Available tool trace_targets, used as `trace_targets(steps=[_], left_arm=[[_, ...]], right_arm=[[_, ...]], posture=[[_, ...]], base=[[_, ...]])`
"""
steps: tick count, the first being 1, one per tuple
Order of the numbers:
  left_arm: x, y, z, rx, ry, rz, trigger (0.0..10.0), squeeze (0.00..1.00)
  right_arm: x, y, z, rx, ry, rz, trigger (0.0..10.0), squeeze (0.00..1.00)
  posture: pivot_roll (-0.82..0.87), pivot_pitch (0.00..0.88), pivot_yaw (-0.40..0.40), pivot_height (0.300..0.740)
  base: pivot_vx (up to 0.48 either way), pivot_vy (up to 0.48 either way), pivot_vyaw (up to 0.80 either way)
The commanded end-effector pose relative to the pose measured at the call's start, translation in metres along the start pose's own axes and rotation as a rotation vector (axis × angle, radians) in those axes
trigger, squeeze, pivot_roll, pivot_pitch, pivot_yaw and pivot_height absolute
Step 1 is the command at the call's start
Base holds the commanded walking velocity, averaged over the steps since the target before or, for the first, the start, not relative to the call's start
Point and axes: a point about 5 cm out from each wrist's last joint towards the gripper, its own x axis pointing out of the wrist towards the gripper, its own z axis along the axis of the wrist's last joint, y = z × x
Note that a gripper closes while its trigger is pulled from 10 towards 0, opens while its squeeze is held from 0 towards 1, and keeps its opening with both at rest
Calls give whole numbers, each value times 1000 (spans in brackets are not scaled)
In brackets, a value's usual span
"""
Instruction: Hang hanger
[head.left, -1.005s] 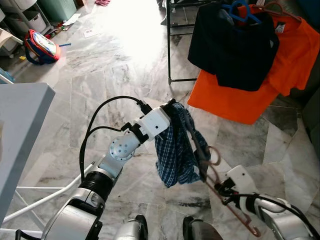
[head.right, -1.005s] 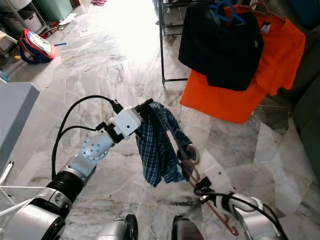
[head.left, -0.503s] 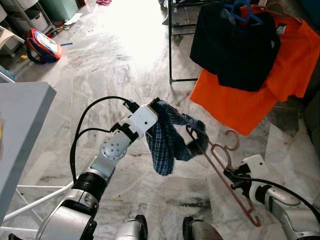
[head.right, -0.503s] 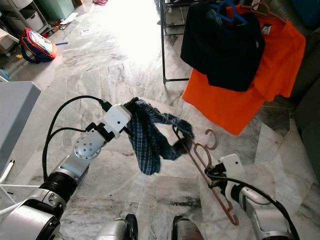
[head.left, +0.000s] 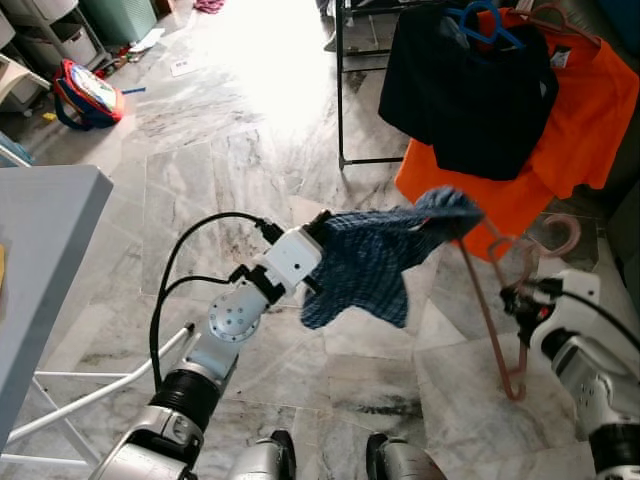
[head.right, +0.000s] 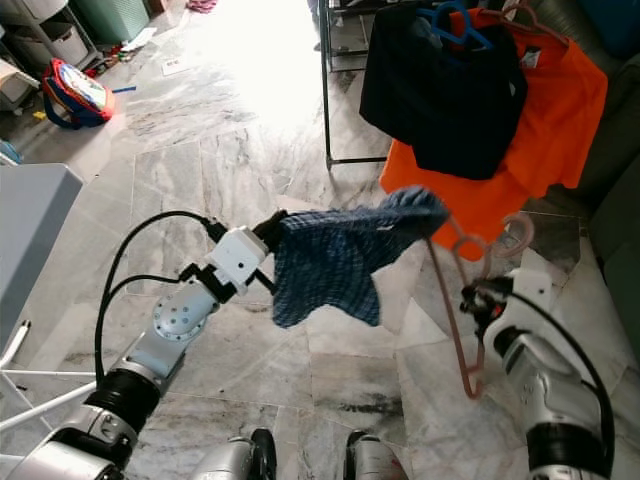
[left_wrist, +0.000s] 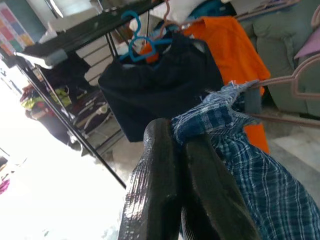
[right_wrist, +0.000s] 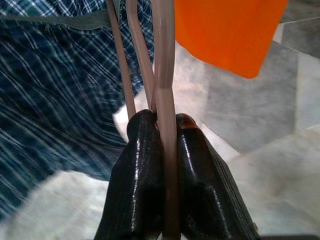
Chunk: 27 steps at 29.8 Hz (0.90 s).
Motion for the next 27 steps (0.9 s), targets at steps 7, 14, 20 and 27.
trace_targets(steps=[7, 14, 20, 27], left_arm=[[9, -4, 12, 28, -62, -38, 10000, 0], [21, -5, 24, 72, -118, -81, 10000, 0], [22, -8, 29, 87, -152, -120, 10000, 0], [18, -16, 32, 85, -186, -188, 10000, 0]], right_arm=[[-2, 25, -44, 79, 162, 140, 10000, 0], [-7, 57, -74, 34, 268, 311, 10000, 0], [-11, 71, -87, 7, 321, 397, 10000, 0], [-12, 89, -91, -14, 342, 508, 10000, 0]], posture=[[-122, 204, 80, 740], [-114, 207, 83, 740], [-109, 211, 91, 740], [-94, 214, 92, 740]], base=[[0, 0, 0], [0, 0, 0], [0, 0, 0], [0, 0, 0]])
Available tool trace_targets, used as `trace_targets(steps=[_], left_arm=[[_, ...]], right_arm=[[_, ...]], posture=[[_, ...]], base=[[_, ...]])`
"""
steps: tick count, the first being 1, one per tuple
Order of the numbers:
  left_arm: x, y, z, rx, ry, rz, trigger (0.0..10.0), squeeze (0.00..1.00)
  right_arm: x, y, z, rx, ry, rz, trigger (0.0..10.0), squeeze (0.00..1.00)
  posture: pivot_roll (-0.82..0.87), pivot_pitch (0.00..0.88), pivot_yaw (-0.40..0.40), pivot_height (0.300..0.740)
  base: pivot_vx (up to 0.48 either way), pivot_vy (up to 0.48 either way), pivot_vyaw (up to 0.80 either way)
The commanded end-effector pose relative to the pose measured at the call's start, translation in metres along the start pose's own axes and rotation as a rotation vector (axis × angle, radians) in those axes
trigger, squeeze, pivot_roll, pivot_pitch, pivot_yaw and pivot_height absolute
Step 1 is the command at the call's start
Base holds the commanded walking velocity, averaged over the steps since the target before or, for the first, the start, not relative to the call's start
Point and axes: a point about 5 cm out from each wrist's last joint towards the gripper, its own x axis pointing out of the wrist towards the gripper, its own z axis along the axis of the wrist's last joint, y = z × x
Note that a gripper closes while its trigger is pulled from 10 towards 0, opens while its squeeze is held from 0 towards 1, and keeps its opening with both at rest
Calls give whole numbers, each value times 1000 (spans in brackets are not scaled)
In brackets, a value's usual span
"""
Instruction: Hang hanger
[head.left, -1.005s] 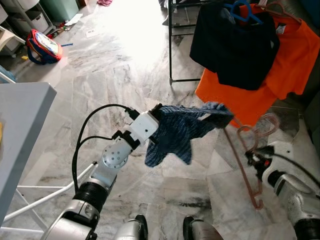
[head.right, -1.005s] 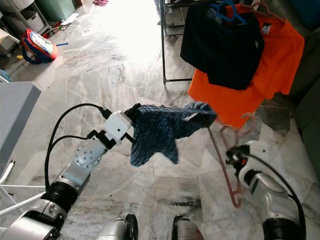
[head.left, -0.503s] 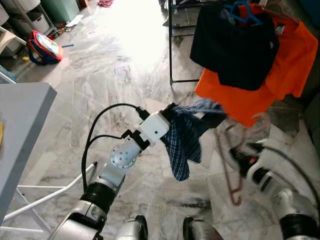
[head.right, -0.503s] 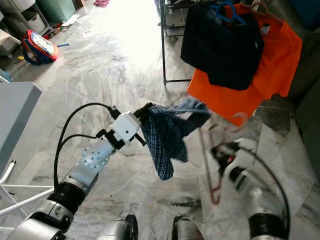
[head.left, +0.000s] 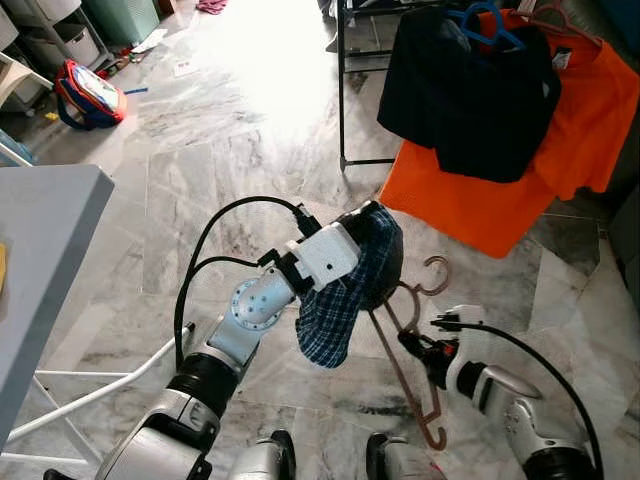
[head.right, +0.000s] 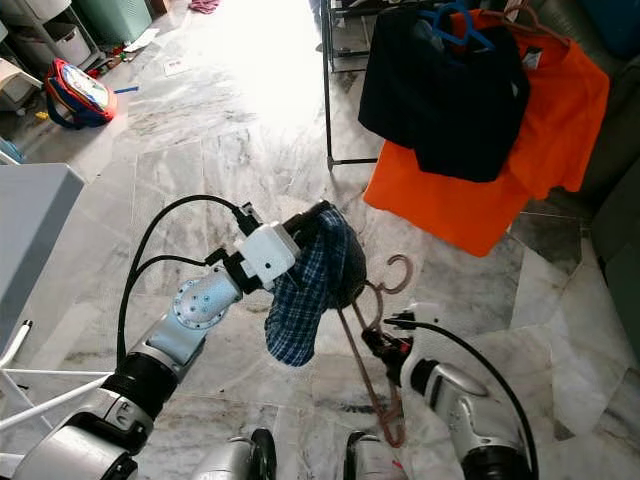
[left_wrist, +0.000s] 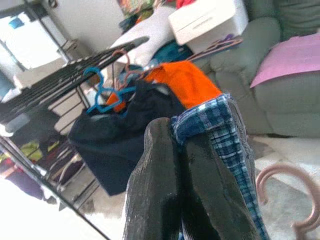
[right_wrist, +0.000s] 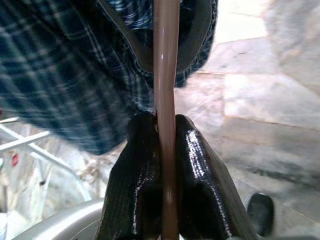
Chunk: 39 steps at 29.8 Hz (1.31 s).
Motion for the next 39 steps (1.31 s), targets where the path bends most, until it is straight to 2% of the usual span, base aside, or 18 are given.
trace_targets(steps=[1, 4, 7, 15, 16, 21, 22, 24, 28, 29, 30, 31, 35, 36, 38, 39], left_arm=[[-4, 0, 3, 18, -20, -24, 10000, 0], [-6, 0, 2, 22, -20, -36, 10000, 0], [-7, 1, 3, 24, -24, -43, 10000, 0], [-4, 11, 17, 20, -83, -16, 10000, 0], [-5, 14, 20, 12, -94, -2, 10000, 0], [-7, 17, 23, 1, -104, 3, 10000, 0], [-8, 16, 25, -7, -106, -1, 10000, 0], [-9, 15, 25, -12, -104, -4, 10000, 0], [-12, 8, 19, -47, -74, -9, 10000, 0], [-15, 2, 13, -63, -46, -20, 10000, 0], [-15, 2, 13, -63, -46, -20, 10000, 0], [-20, -6, 5, -83, -7, -37, 10000, 0], [-27, -20, -6, -108, 43, -74, 10000, 0], [-31, -29, -11, -126, 71, -96, 10000, 0], [-33, -35, -14, -146, 83, -108, 10000, 0], [-35, -40, -15, -172, 92, -108, 10000, 0]], right_arm=[[1, 9, 1, -34, 8, 65, 10000, 0], [-2, 14, -1, -61, 19, 119, 10000, 0], [-4, 9, -4, -75, 41, 102, 10000, 0], [-10, -15, -19, -12, 87, -42, 10000, 0], [-12, -22, -22, 20, 80, -92, 10000, 0], [-17, -35, -22, 75, 51, -169, 10000, 0], [-22, -47, -16, 124, 5, -242, 10000, 0], [-25, -54, -11, 153, -33, -288, 10000, 0], [-34, -73, 15, 229, -174, -438, 10000, 0], [-40, -81, 31, 279, -258, -500, 10000, 0], [-40, -81, 31, 279, -258, -500, 10000, 0], [-44, -83, 53, 332, -357, -508, 10000, 0], [-44, -75, 83, 329, -455, -457, 10000, 0], [-44, -66, 104, 293, -522, -409, 10000, 0], [-46, -57, 123, 262, -592, -381, 10000, 0], [-49, -49, 142, 236, -671, -379, 10000, 0]], posture=[[-90, 215, 91, 740], [-87, 217, 89, 740], [-89, 217, 88, 740], [-98, 222, 86, 740], [-99, 223, 87, 740], [-98, 223, 88, 740], [-97, 223, 88, 740], [-97, 223, 88, 740], [-97, 223, 91, 740], [-99, 223, 90, 740], [-99, 223, 90, 740], [-101, 223, 90, 740], [-109, 223, 91, 740], [-118, 222, 90, 740], [-121, 221, 89, 740], [-124, 220, 88, 740]], base=[[0, 0, 0], [0, 0, 0], [0, 0, 0], [0, 0, 0], [0, 0, 0], [0, 0, 0], [0, 0, 0], [0, 0, 0], [0, 0, 0], [0, 0, 0], [0, 0, 0], [0, 0, 0], [0, 0, 0], [0, 0, 0], [0, 0, 0], [0, 0, 0]])
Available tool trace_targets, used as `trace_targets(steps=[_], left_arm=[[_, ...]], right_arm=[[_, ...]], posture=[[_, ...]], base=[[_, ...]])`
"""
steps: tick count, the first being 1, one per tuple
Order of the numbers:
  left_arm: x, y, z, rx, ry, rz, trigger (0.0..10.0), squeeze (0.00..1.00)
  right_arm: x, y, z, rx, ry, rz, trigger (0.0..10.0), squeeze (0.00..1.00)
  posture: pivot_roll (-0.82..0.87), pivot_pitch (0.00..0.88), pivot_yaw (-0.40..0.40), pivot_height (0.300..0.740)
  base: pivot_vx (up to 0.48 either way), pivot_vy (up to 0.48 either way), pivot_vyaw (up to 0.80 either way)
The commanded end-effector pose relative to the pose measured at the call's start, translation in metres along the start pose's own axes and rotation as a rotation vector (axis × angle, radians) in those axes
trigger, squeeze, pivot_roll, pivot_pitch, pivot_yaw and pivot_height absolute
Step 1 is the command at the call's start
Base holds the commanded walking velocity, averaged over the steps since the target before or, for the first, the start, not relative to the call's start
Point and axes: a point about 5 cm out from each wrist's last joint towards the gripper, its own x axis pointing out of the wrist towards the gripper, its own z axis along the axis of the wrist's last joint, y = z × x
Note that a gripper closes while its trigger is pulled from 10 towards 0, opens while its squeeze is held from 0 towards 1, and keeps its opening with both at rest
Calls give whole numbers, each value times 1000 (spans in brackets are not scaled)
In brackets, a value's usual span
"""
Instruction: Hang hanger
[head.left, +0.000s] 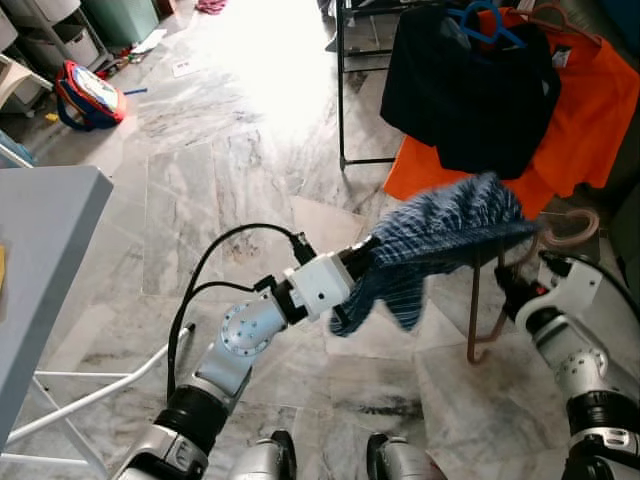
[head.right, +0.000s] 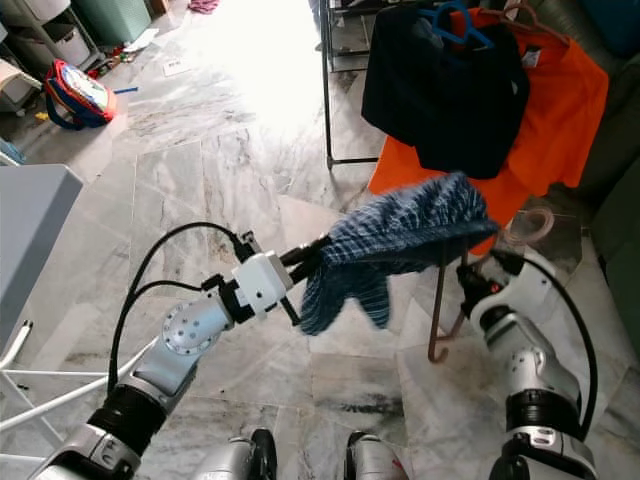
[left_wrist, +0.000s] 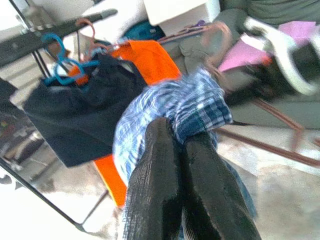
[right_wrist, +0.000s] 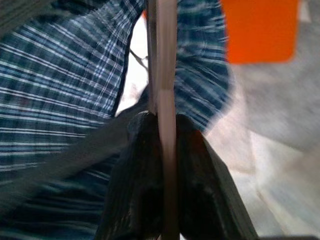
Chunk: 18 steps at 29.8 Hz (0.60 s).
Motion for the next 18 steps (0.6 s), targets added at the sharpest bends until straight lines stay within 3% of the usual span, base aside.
trace_targets(steps=[1, 3, 11, 17, 18], left_arm=[[-6, -9, -9, -53, 35, -12, 10000, 0], [-6, -10, -11, -65, 44, -11, 10000, 0], [-11, -29, -34, -133, 155, -74, 10000, 0], [0, -39, -36, -139, 168, -109, 10000, 0], [5, -43, -36, -121, 174, -118, 10000, 0]], right_arm=[[3, 19, 37, 28, -177, 26, 10000, 0], [3, 21, 40, 39, -195, 29, 10000, 0], [2, 60, 82, 123, -370, 104, 10000, 0], [8, 89, 81, 160, -349, 172, 10000, 0], [10, 101, 76, 164, -317, 208, 10000, 0]], posture=[[-129, 220, 87, 740], [-129, 220, 87, 740], [-151, 219, 69, 740], [-155, 220, 58, 740], [-156, 222, 57, 740]], base=[[0, 0, 0], [0, 0, 0], [0, 0, 0], [0, 0, 0], [0, 0, 0]])
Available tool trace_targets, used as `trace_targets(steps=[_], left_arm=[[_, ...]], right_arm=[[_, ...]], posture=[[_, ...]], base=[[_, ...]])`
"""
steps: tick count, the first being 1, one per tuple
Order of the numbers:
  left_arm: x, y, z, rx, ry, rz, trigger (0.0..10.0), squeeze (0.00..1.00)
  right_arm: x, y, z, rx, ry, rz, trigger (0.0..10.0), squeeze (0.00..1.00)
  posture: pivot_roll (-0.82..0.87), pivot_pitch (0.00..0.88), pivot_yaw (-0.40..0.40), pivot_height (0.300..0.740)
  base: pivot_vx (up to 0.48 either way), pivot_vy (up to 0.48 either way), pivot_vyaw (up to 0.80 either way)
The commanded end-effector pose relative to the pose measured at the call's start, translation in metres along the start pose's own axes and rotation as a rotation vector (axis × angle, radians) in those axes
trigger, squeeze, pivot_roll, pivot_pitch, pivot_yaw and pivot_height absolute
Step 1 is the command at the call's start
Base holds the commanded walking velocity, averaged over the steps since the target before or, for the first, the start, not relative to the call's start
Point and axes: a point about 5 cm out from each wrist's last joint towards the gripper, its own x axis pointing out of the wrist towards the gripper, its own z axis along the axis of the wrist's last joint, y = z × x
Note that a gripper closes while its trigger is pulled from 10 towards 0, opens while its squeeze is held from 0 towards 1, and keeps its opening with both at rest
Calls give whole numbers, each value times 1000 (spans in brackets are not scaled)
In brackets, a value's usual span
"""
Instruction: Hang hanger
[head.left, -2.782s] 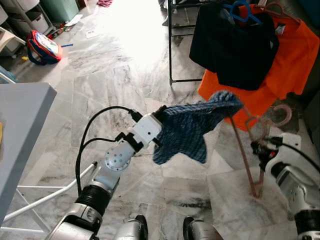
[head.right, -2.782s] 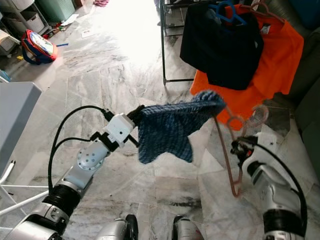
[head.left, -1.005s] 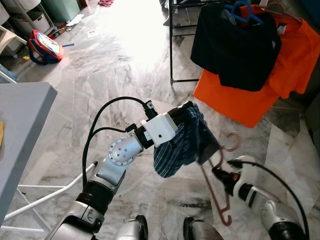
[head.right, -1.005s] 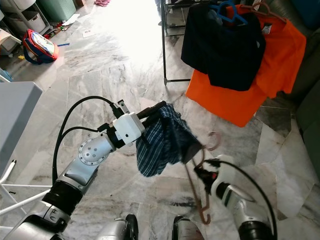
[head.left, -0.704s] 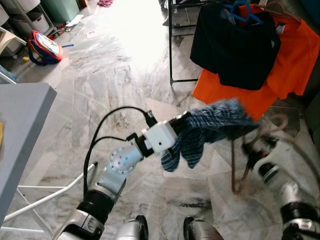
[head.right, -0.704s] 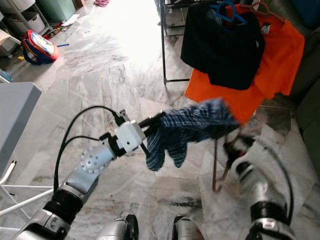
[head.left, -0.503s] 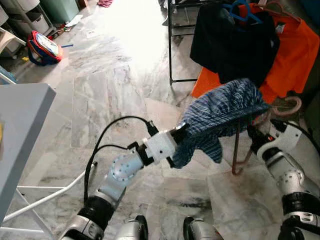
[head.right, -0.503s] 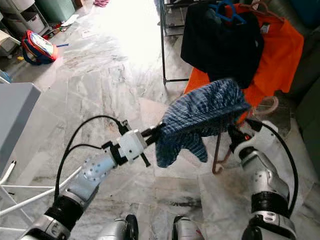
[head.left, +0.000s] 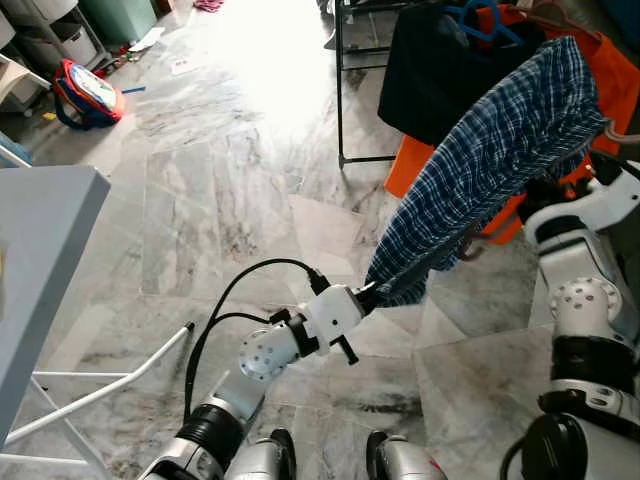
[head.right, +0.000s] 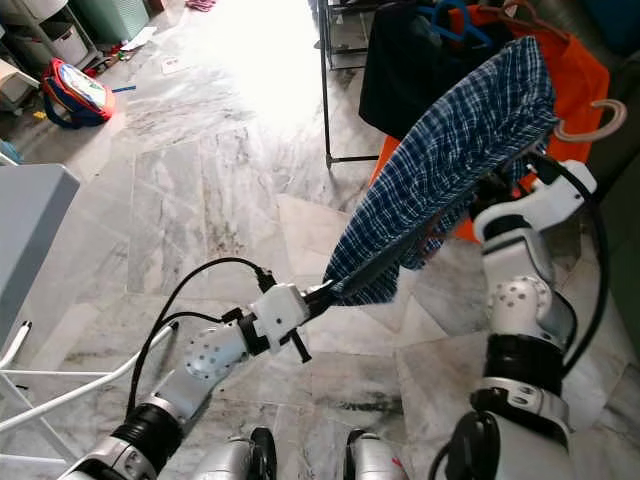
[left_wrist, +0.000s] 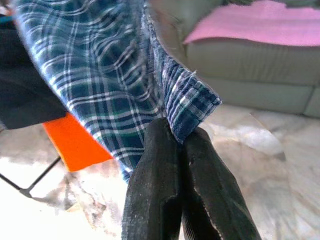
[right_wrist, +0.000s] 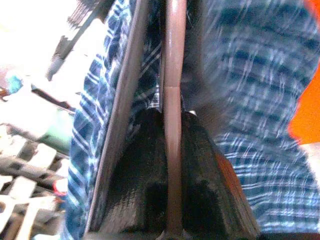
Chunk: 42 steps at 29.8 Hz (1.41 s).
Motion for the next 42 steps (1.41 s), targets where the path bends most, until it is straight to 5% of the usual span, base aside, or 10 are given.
trace_targets(steps=[1, 12, 16, 24, 31, 36, 42], left_arm=[[0, -8, -9, 14, 46, -28, 10000, 0], [17, -12, 10, 84, -43, -68, 10000, 0], [34, -13, 36, 47, -152, -86, 10000, 0], [50, -27, 59, -63, -205, -211, 10000, 0], [52, -25, 62, -159, -198, -226, 10000, 0], [48, -15, 38, -191, -41, -111, 10000, 0], [47, -4, 34, -310, -14, -29, 10000, 0]], right_arm=[[4, 22, 3, -10, -10, 66, 10000, 0], [5, 21, -17, -27, 62, 30, 10000, 0], [4, 10, -30, -192, 68, -40, 10000, 0], [-1, -3, -41, -417, 24, -126, 10000, 0], [-5, -13, -49, -500, 40, -168, 10000, 0], [-16, -17, -86, -481, 299, -107, 10000, 0], [-36, -27, -111, -489, 469, -65, 10000, 0]], posture=[[-158, 223, 54, 740], [-160, 232, 58, 740], [-159, 241, 63, 740], [-159, 257, 75, 740], [-161, 262, 83, 740], [-168, 264, 86, 740], [-165, 262, 84, 740]], base=[[0, 0, 0], [0, 0, 0], [0, 0, 0], [0, 0, 0], [0, 0, 0], [0, 0, 0], [0, 0, 0]])
